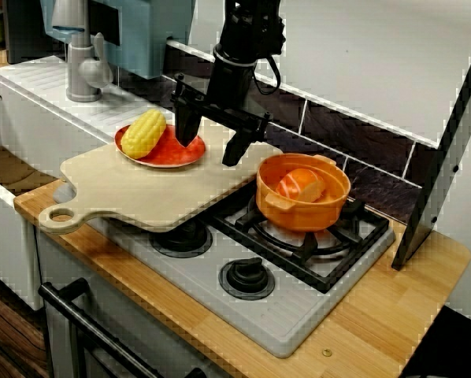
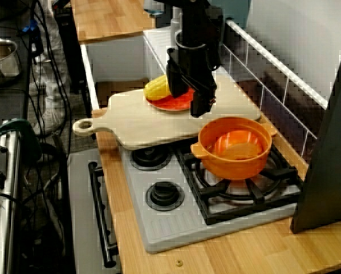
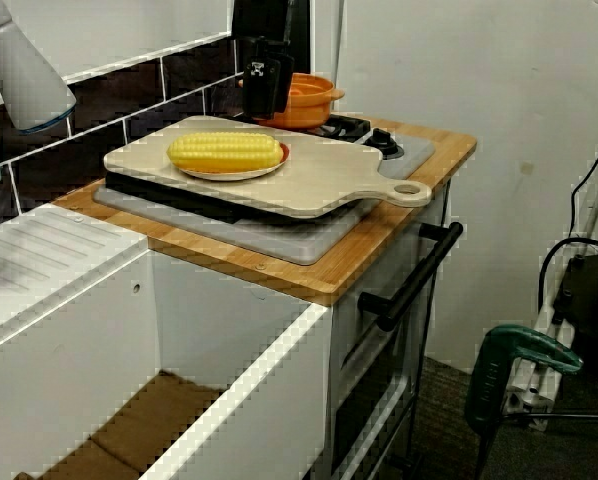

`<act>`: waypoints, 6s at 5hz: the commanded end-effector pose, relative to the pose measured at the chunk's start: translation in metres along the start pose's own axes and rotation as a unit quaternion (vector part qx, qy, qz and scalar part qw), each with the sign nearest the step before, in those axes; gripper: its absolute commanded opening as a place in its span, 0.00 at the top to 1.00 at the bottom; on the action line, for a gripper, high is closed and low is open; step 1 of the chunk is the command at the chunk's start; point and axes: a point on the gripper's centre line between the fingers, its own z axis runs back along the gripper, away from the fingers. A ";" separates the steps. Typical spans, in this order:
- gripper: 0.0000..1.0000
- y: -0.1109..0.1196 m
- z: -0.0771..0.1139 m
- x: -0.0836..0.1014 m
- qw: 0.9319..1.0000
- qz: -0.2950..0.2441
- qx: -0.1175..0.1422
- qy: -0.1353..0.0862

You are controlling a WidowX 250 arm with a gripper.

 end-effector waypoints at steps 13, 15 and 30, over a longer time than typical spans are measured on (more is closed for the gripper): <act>0.00 0.099 0.015 0.000 0.994 0.102 -0.024 -0.039; 0.00 0.101 0.010 0.005 0.990 0.128 -0.025 -0.047; 1.00 0.081 -0.017 0.007 0.992 0.115 -0.052 0.018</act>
